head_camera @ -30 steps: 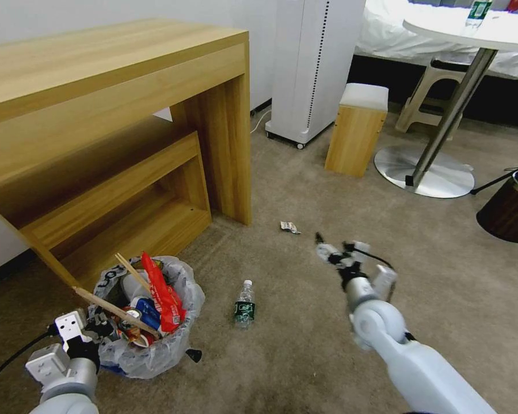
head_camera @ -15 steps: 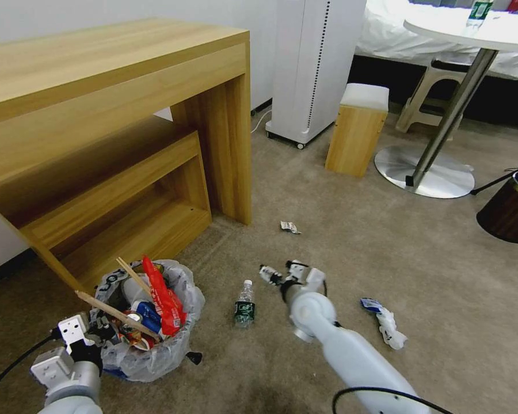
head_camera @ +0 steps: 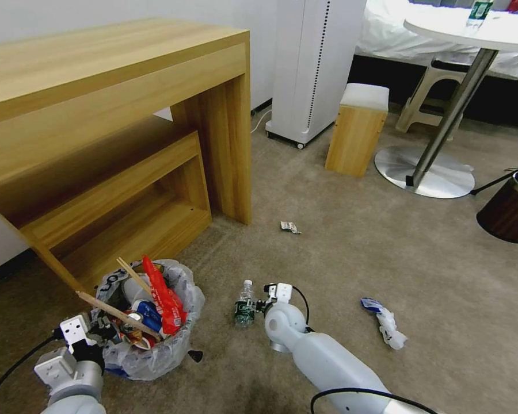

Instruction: Pick up the trash bin and place the garbage on the floor into it.

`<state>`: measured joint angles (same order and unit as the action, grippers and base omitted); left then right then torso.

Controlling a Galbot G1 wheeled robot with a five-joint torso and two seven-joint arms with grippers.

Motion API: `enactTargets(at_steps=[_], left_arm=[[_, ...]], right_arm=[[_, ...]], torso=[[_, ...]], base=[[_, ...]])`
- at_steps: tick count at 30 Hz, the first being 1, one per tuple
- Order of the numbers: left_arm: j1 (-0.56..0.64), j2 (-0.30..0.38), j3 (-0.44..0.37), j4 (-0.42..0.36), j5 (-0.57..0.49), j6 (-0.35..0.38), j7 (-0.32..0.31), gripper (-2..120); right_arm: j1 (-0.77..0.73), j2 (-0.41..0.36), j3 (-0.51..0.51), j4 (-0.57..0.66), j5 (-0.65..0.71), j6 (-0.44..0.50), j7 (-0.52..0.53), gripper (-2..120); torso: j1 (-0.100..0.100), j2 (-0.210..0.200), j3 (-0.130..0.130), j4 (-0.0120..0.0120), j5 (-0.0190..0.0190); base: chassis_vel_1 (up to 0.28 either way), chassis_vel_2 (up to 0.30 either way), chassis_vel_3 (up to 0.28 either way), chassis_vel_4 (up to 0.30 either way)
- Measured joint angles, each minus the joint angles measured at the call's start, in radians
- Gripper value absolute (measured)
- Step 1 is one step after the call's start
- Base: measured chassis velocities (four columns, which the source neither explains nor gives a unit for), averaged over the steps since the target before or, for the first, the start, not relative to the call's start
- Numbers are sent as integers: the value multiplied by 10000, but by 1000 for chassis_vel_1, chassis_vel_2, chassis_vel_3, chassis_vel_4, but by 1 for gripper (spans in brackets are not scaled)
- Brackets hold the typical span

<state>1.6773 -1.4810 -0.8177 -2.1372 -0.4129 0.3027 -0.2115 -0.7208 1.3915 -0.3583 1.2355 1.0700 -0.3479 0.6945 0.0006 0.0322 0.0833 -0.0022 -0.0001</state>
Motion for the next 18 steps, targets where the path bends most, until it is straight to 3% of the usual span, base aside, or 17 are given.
enactTargets(at_steps=[6,18], left_arm=[[-21,-10,-3,8,-25,-29,16,1],[45,-20,11,-213,-79,-80,110,1]], right_arm=[[274,17,-662,-274,-215,166,-334,100],[750,560,-1680,-2051,-604,218,-772,100]], torso=[[0,0,0,0,0],[0,2,0,0,1]], base=[[0,0,0,0],[0,0,0,0]])
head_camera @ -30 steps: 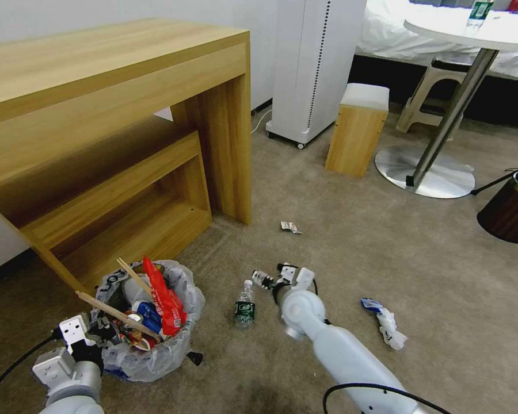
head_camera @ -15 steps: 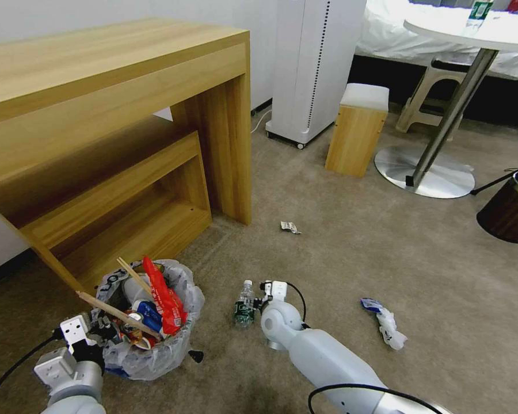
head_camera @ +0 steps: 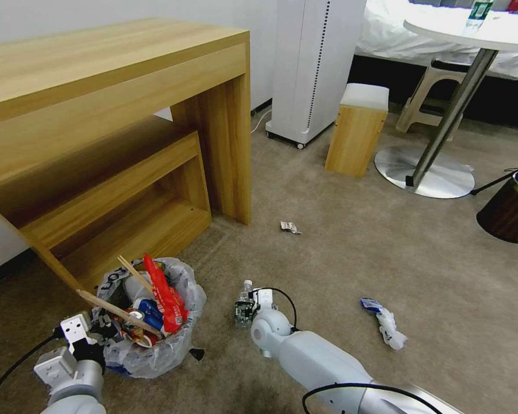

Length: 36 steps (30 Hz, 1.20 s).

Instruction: Pick up the trash bin and place the garbage on the floor into it.

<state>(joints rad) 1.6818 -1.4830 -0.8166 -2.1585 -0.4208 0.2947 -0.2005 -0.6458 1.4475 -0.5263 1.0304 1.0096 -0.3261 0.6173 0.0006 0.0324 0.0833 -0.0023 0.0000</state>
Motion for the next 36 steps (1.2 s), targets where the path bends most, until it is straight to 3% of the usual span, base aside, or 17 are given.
enactTargets(at_steps=[9,19,20,21,22,24,26,31,33,36], left_arm=[[15,-6,-5,-49,-33,-34,44,1],[-46,-56,111,72,-10,-114,61,1],[-46,-57,116,73,-10,-116,62,1],[-46,-57,116,73,-10,-116,62,1],[-59,-57,125,73,-8,-120,64,1],[-64,-57,129,73,-8,-120,65,1],[-89,-59,168,74,-12,-122,67,1],[-123,-69,209,76,-15,-129,65,1],[-125,-71,230,90,-14,-138,66,1],[-132,-64,224,127,-13,-145,64,1]], right_arm=[[58,276,-189,-408,-268,124,-192,93],[-5,259,-361,-524,-692,290,-323,67],[-11,236,-370,-503,-704,297,-329,59],[-11,236,-370,-503,-704,297,-329,59],[-36,162,-386,-436,-735,303,-338,47],[-46,135,-393,-412,-744,305,-346,45],[-133,-109,-459,-177,-813,427,-460,34],[-286,-705,-523,615,-739,782,-642,19],[-447,-1178,-532,1403,-728,1366,-1009,10],[-581,-1552,-439,2119,-740,1896,-1297,4]], torso=[[0,0,-1,1,1],[0,1,-2,2,3],[0,0,-2,2,3],[0,0,-2,2,3],[0,0,-1,2,3],[0,0,-1,2,3],[0,0,-1,1,2],[0,-1,2,-6,-6],[0,0,2,-5,-3],[0,0,1,0,2]], base=[[0,0,0,0],[0,0,0,0],[0,0,0,0],[0,0,0,0],[0,0,0,0],[0,0,0,0],[0,0,0,0],[0,0,0,0],[0,0,0,0],[0,0,0,0]])
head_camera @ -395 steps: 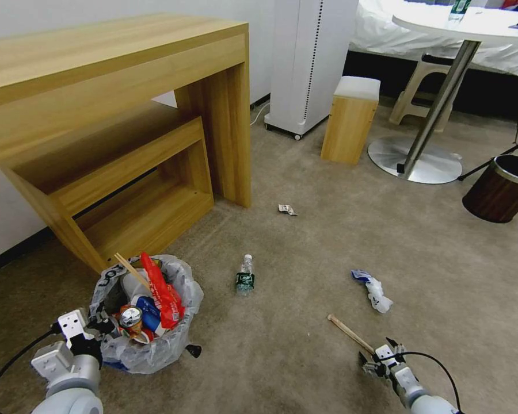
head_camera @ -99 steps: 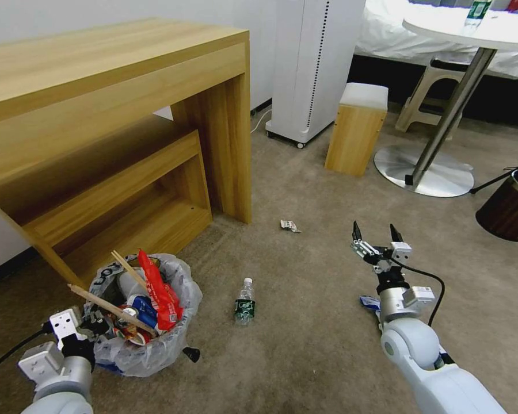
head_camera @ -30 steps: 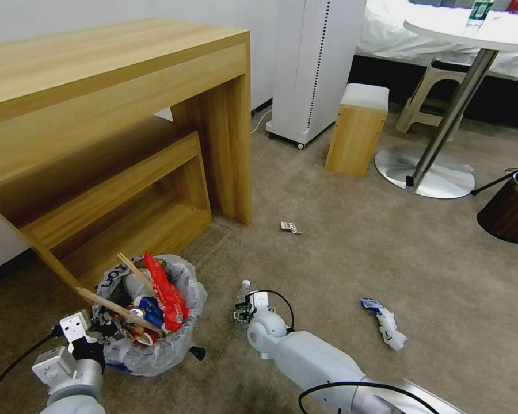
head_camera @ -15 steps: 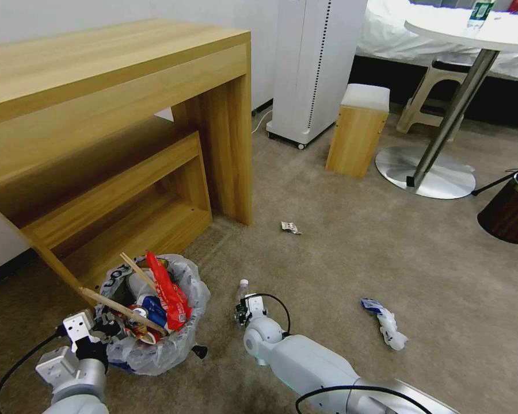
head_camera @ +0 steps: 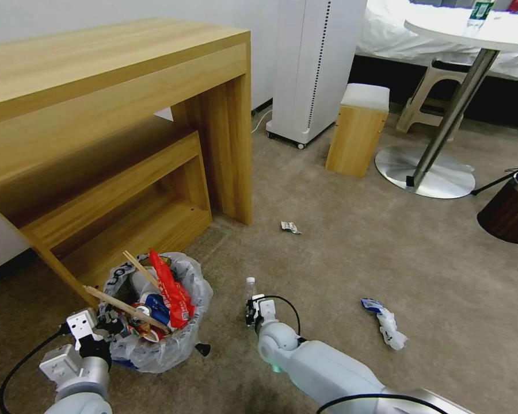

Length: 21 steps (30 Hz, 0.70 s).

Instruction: Pick up the trash bin and place the garbage on the floor into it.

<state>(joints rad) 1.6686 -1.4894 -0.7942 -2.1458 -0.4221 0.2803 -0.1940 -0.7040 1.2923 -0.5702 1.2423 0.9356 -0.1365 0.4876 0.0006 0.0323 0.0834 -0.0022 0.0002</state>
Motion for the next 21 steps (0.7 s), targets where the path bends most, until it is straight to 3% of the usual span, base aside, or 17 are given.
enactTargets(at_steps=[6,8,10,12,17,21], left_arm=[[-23,46,-54,72,-20,-1,-10,1],[-54,90,-76,166,-37,-1,-14,1],[-69,91,-74,203,-39,-2,-16,1],[-91,93,-53,256,-26,-1,-15,1],[-79,94,-33,181,-5,20,-19,1],[-55,45,-23,-5,17,78,-27,1]], right_arm=[[-198,-894,370,1175,-360,1526,-856,4],[-247,-1968,846,2288,-661,2946,-1953,4],[-229,-2318,1026,2846,-706,3398,-2348,4],[121,-2969,1237,4303,-764,4278,-3381,4],[865,-3342,841,5570,-516,4618,-4124,4],[2036,-3415,-364,6387,95,4347,-4315,4]], torso=[[0,0,0,0,2],[0,0,1,-6,-5],[0,-1,0,-7,-5],[0,0,-1,-2,-3],[0,0,-1,-1,-2],[0,0,-2,-1,-2]], base=[[0,0,0,0],[0,0,0,0],[0,0,0,0],[0,0,0,0],[0,0,0,0],[0,0,0,0]])
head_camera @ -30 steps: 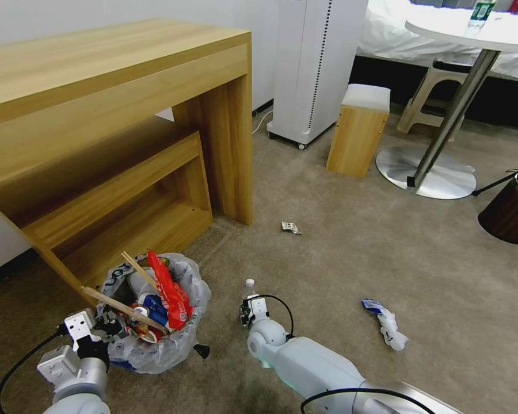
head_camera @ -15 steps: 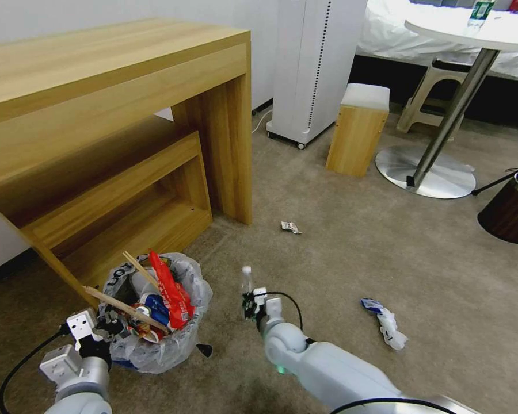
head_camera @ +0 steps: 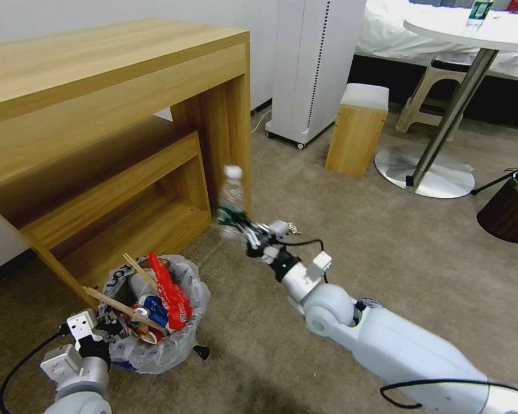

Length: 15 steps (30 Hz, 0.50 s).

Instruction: Pick up the trash bin and place the garbage on the floor into it.

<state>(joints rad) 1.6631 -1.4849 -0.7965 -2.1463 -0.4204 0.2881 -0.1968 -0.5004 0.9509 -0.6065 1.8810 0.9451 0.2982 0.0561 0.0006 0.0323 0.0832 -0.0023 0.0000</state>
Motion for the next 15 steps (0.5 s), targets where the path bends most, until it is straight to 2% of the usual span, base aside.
enactTargets(at_steps=[3,4,6,7,10,15], left_arm=[[34,-59,2,-189,16,35,-7,1],[34,-59,2,-189,16,35,-7,1],[77,-113,7,-282,50,37,-6,1],[77,-113,7,-282,50,37,-6,1],[160,-194,17,-426,114,35,15,1],[193,-229,5,-528,123,25,29,1]], right_arm=[[1198,165,-1624,-121,318,-226,230,4],[1198,165,-1624,-121,318,-226,230,4],[1997,438,-2754,-525,459,-309,443,4],[1997,438,-2754,-525,459,-309,443,4],[2767,1186,-4197,-1192,594,-479,756,4],[2928,1881,-4829,-1634,564,-632,1040,4]], torso=[[0,0,0,1,-1],[0,0,0,1,-1],[0,-1,1,1,-3],[0,-1,1,1,-3],[0,0,1,1,-2],[0,0,1,3,-2]], base=[[0,0,0,0],[0,0,0,0],[0,0,0,0],[0,0,0,0],[0,0,0,0],[0,0,0,0]])
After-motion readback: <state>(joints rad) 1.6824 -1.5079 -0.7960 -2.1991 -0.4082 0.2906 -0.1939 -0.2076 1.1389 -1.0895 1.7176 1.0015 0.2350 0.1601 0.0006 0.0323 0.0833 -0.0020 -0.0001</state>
